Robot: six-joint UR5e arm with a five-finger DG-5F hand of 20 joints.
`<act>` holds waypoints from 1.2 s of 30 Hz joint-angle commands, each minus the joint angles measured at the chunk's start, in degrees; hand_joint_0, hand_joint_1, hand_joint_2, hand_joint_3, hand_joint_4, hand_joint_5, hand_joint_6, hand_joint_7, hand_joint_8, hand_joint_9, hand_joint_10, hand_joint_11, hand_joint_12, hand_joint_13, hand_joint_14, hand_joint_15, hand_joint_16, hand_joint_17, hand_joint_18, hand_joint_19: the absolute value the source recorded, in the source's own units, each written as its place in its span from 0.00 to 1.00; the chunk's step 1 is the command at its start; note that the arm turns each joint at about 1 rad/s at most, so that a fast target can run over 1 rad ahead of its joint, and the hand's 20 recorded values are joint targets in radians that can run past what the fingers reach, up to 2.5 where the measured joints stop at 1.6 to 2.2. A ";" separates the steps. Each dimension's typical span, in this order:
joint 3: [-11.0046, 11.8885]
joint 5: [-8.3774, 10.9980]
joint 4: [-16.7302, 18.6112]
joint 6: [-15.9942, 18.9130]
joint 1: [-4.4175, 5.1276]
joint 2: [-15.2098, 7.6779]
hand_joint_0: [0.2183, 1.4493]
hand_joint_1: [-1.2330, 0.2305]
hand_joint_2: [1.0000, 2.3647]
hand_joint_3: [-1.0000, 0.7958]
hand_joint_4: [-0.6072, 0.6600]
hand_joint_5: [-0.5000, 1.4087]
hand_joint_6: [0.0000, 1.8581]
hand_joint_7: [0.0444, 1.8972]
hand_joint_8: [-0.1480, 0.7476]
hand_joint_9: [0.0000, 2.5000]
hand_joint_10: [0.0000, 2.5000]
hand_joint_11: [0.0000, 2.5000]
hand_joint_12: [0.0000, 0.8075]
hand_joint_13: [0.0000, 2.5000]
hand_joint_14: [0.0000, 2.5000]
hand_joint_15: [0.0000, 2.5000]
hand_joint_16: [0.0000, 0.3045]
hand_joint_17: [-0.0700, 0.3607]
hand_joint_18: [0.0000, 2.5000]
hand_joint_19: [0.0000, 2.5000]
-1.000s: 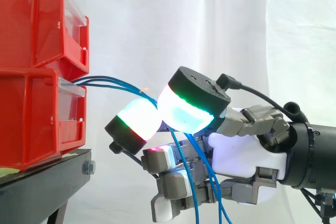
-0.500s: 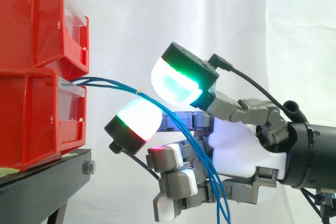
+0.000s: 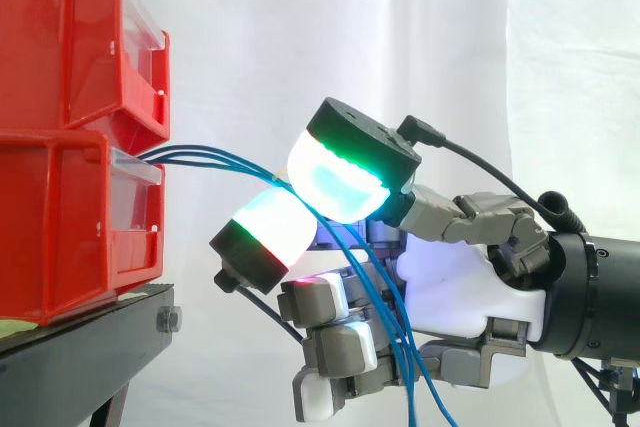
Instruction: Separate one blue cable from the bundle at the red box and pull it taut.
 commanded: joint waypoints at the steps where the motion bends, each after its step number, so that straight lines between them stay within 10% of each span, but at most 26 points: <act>1: 0.02 0.00 0.00 -0.04 0.00 -0.01 0.48 0.23 0.00 0.29 0.42 0.17 0.51 0.56 0.52 0.42 0.01 0.45 0.43 0.49 0.01 0.39 0.10 0.32 0.33 0.29; 18: 0.02 -0.35 0.00 0.05 -0.09 -0.01 0.28 0.11 0.00 0.28 0.55 0.16 0.53 0.47 0.52 0.42 0.02 0.57 0.44 0.48 0.01 0.41 0.12 0.35 0.37 0.30; 21: 0.11 -0.35 0.00 0.05 -0.09 0.08 0.26 0.16 0.00 0.28 0.52 0.16 0.52 0.44 0.53 0.43 0.01 0.56 0.45 0.49 0.01 0.41 0.12 0.36 0.38 0.30; 27: 0.11 -0.35 0.00 0.05 -0.09 -0.01 0.30 0.55 0.00 0.28 0.48 0.18 0.48 0.48 0.50 0.46 0.00 0.55 0.42 0.50 0.01 0.42 0.11 0.34 0.37 0.32; 36: 0.38 -0.97 0.00 0.14 -0.35 -0.01 0.33 0.50 0.00 0.32 0.52 0.18 0.47 0.48 0.50 0.45 0.00 0.55 0.41 0.50 0.01 0.42 0.10 0.33 0.36 0.33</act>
